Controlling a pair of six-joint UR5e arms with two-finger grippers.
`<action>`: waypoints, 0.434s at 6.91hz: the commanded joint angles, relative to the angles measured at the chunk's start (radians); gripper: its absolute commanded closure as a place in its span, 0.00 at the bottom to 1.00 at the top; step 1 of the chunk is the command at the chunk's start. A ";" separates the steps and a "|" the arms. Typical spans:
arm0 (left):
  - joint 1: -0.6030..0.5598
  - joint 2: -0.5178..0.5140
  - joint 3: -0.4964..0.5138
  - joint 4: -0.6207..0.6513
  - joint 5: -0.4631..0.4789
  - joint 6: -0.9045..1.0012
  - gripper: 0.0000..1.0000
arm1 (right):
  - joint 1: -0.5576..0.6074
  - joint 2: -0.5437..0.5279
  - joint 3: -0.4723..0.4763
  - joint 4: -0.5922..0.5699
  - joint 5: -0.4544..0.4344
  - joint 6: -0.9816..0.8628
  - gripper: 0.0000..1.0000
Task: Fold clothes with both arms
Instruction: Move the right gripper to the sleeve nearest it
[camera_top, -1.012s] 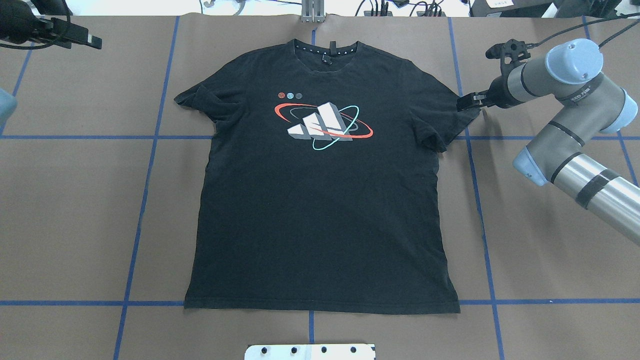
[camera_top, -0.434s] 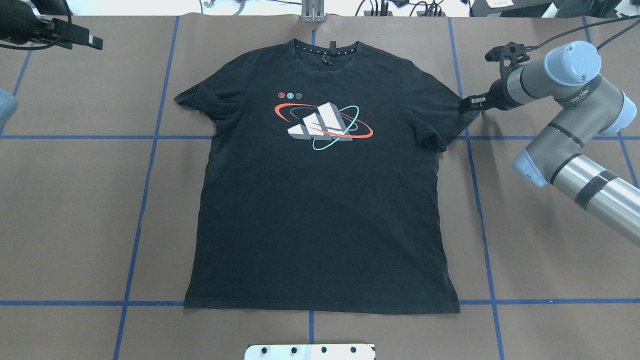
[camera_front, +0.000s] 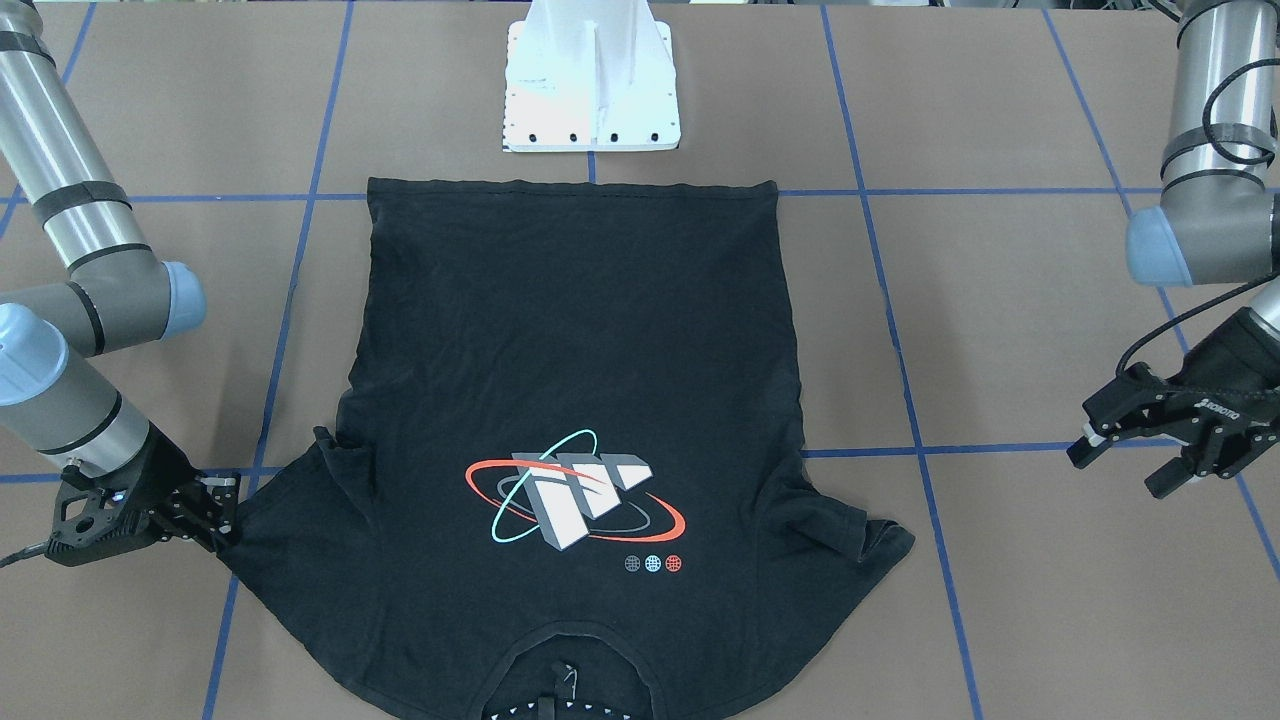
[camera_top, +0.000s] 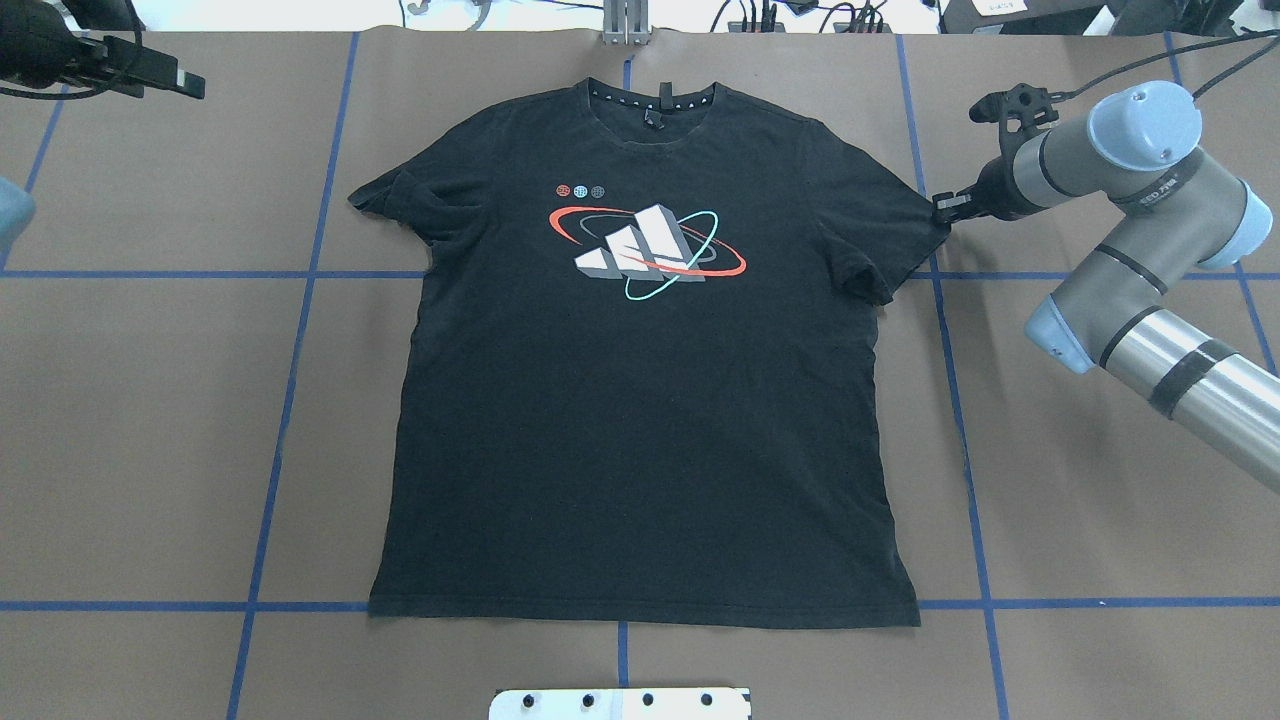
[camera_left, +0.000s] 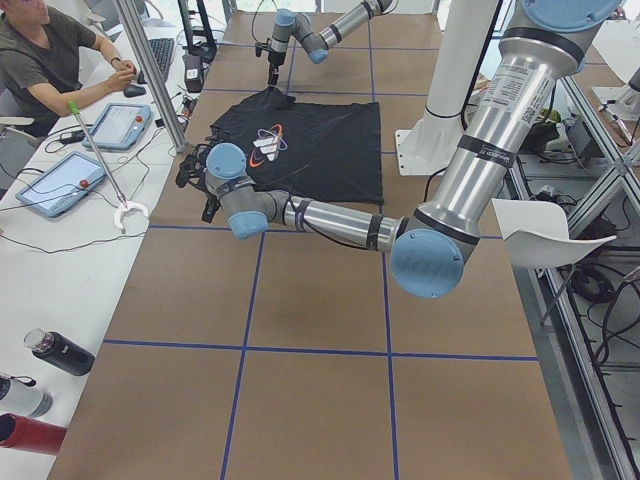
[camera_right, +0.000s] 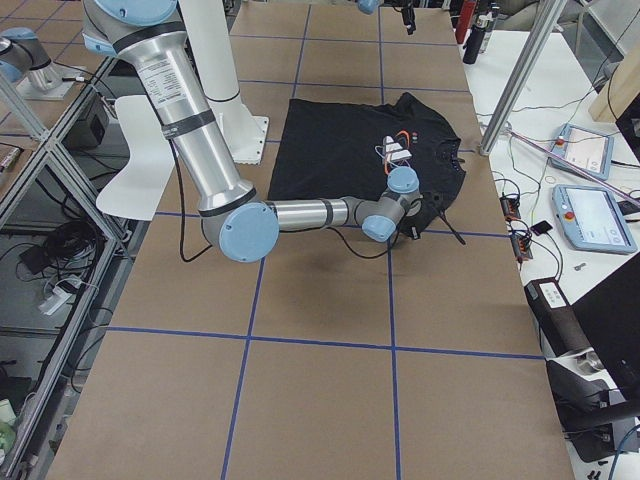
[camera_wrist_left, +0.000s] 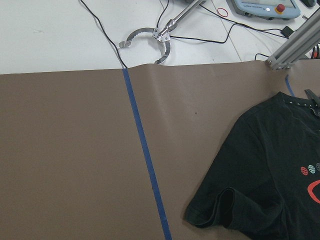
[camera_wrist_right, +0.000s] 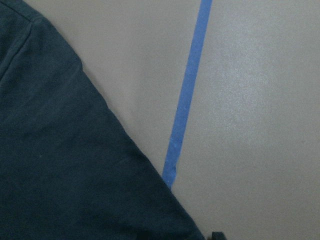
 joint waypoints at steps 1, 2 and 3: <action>0.000 -0.002 0.000 0.000 0.000 -0.001 0.00 | 0.009 0.007 0.005 -0.001 0.030 0.005 1.00; 0.000 -0.002 0.000 0.000 0.000 -0.001 0.00 | 0.027 0.022 0.012 0.001 0.079 0.006 1.00; 0.000 -0.002 -0.002 0.000 0.000 -0.003 0.00 | 0.041 0.062 0.012 -0.001 0.134 0.017 1.00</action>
